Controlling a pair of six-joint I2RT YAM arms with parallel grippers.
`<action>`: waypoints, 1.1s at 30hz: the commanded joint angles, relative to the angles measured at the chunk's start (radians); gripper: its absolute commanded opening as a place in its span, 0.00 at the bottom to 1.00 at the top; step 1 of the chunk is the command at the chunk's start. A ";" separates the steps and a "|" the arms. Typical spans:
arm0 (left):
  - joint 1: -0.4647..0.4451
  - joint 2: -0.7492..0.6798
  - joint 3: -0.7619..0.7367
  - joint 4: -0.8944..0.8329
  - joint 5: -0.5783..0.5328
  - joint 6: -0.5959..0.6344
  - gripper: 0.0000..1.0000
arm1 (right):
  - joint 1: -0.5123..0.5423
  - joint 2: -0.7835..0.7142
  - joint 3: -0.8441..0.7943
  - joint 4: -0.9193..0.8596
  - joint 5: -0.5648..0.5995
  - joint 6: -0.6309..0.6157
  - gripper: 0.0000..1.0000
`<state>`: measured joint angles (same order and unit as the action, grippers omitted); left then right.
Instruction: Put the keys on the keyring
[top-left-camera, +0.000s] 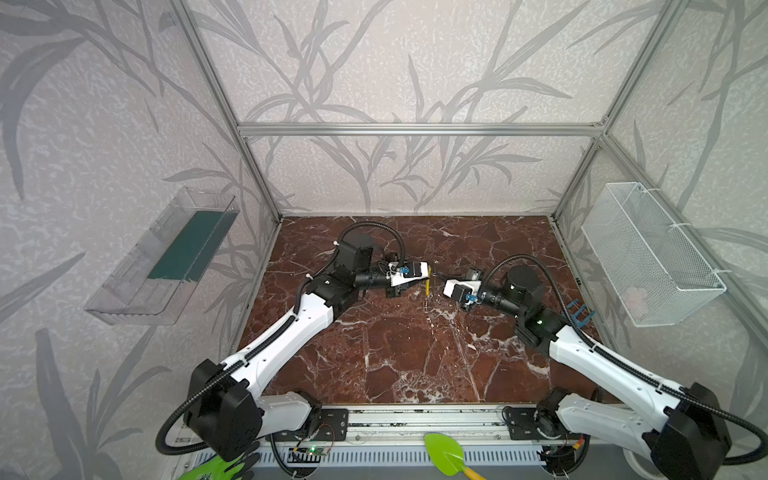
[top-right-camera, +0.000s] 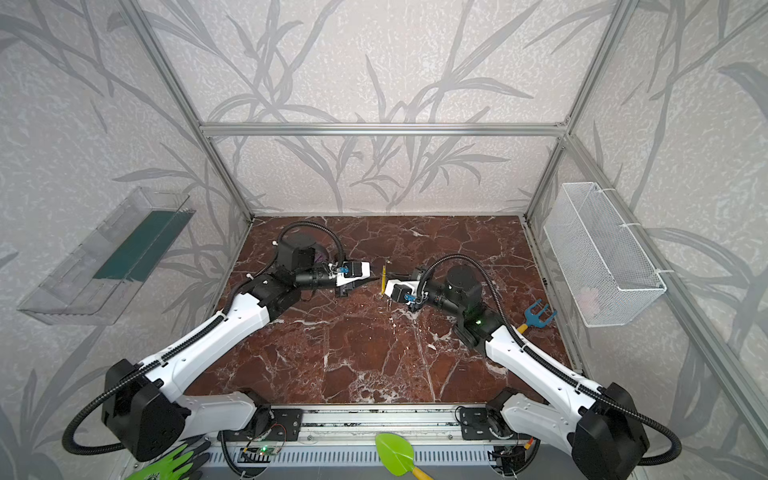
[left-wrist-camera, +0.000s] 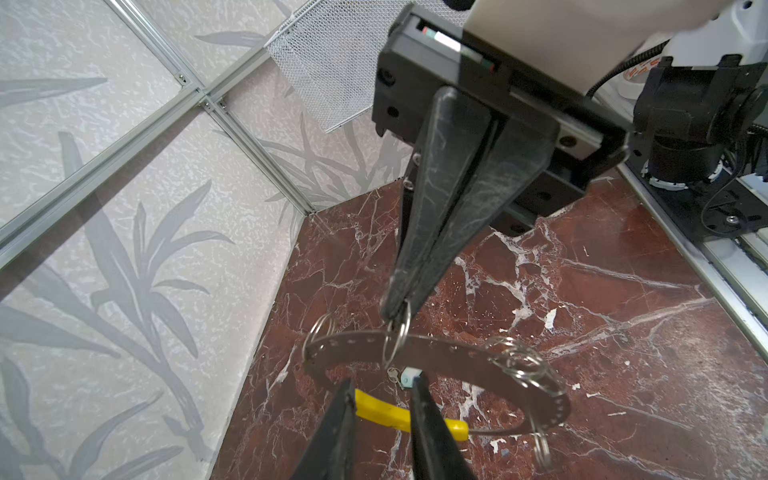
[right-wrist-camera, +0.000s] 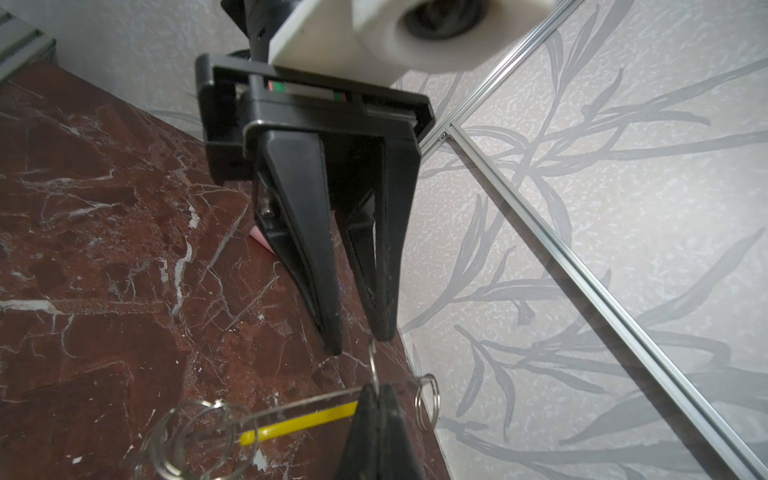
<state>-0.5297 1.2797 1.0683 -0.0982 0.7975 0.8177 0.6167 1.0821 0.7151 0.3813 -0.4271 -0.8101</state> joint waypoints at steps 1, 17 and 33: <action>-0.009 -0.023 0.049 -0.084 -0.001 0.074 0.26 | 0.012 -0.028 -0.014 0.038 0.043 -0.074 0.00; -0.038 0.031 0.119 -0.160 -0.044 0.139 0.22 | 0.021 -0.014 -0.023 0.044 0.041 -0.159 0.00; -0.058 0.082 0.185 -0.268 -0.028 0.163 0.06 | 0.020 -0.008 -0.027 0.049 0.037 -0.198 0.00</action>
<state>-0.5816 1.3502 1.2228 -0.3290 0.7456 0.9703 0.6319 1.0775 0.6895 0.3901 -0.3855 -0.9894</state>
